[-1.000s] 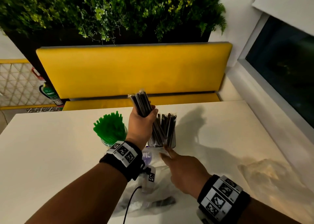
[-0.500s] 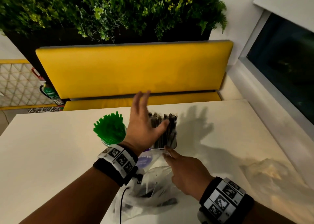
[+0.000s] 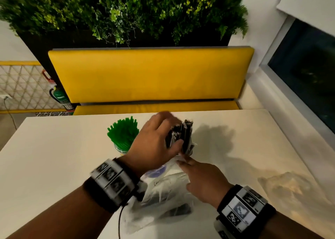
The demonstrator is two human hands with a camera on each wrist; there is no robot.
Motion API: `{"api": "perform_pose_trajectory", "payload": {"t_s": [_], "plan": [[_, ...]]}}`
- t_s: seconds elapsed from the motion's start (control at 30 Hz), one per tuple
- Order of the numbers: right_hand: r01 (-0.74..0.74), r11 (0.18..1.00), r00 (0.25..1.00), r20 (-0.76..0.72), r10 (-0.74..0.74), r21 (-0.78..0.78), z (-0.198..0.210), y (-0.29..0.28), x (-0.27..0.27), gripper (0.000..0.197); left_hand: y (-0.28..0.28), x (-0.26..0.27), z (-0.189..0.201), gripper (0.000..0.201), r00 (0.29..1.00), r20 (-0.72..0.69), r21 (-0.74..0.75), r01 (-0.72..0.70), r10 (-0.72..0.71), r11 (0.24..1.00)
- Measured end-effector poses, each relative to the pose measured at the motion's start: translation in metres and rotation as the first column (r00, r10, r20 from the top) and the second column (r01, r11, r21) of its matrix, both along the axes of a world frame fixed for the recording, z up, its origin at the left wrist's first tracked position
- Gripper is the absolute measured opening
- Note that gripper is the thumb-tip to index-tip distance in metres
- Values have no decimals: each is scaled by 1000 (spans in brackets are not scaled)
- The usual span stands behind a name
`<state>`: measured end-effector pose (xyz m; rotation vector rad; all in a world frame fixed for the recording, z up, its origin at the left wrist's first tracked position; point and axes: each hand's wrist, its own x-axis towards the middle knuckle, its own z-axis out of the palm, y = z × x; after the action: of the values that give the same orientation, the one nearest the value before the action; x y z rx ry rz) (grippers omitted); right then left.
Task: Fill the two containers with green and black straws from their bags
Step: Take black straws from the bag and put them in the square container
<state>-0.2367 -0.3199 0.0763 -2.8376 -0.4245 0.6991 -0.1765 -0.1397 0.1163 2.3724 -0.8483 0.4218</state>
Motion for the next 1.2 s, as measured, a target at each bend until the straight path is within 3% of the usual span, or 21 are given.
{"api": "perform_pose_trajectory", "payload": {"t_s": [0.07, 0.1, 0.17, 0.23, 0.4, 0.5, 0.57, 0.67, 0.73, 0.9, 0.97, 1.07, 1.13, 1.2], "plan": [[8, 999, 1000, 8, -8, 53, 2, 3, -3, 77, 11, -33, 3, 10, 988, 19, -47, 154, -153, 987], [15, 995, 1000, 11, -17, 94, 2, 4, -5, 76, 14, -49, -1, 3, 975, -71, 7, 211, -210, 978], [-1, 985, 1000, 29, -4, 175, 2, 6, -7, 75, 16, -73, -23, 14, 912, -365, 246, 288, -187, 926], [-6, 971, 1000, 12, 3, 239, -1, 8, -8, 74, 20, -82, -62, 27, 838, -543, 388, 299, -45, 872], [9, 923, 991, -129, 44, 384, -3, 21, -15, 81, 11, -73, -110, 28, 667, -744, 139, 93, 42, 986], [22, 911, 985, -163, 50, 412, -2, 23, -18, 85, 6, -69, -130, 25, 681, -732, 41, 32, 8, 999], [29, 905, 983, -174, 50, 424, 1, 21, -19, 84, 5, -70, -141, 27, 679, -725, 210, 61, 114, 976], [41, 909, 977, -207, 50, 414, 10, 15, -21, 86, 5, -75, -154, 48, 621, -717, 525, 180, 318, 832], [48, 913, 974, -222, 47, 406, 13, 13, -24, 86, 6, -77, -160, 60, 680, -661, 591, 213, 317, 778], [-19, 910, 974, -196, 110, 415, 11, 14, -25, 76, 2, -79, -167, 37, 749, -557, 658, 134, 359, 741], [-36, 938, 979, -178, 103, 345, 7, 12, -26, 59, 1, -79, -160, 25, 706, -605, 622, 129, 369, 772], [15, 973, 997, -71, 2, 232, 0, 12, -28, 37, 8, -79, -149, 25, 588, -765, 393, 103, 263, 914], [71, 981, 997, -23, -68, 182, -5, 9, -26, 51, 14, -76, -144, 36, 584, -795, 277, 114, 161, 954], [64, 990, 998, -22, -62, 123, -8, 3, -22, 55, 20, -75, -123, 37, 652, -758, 201, 197, 24, 960]]}}
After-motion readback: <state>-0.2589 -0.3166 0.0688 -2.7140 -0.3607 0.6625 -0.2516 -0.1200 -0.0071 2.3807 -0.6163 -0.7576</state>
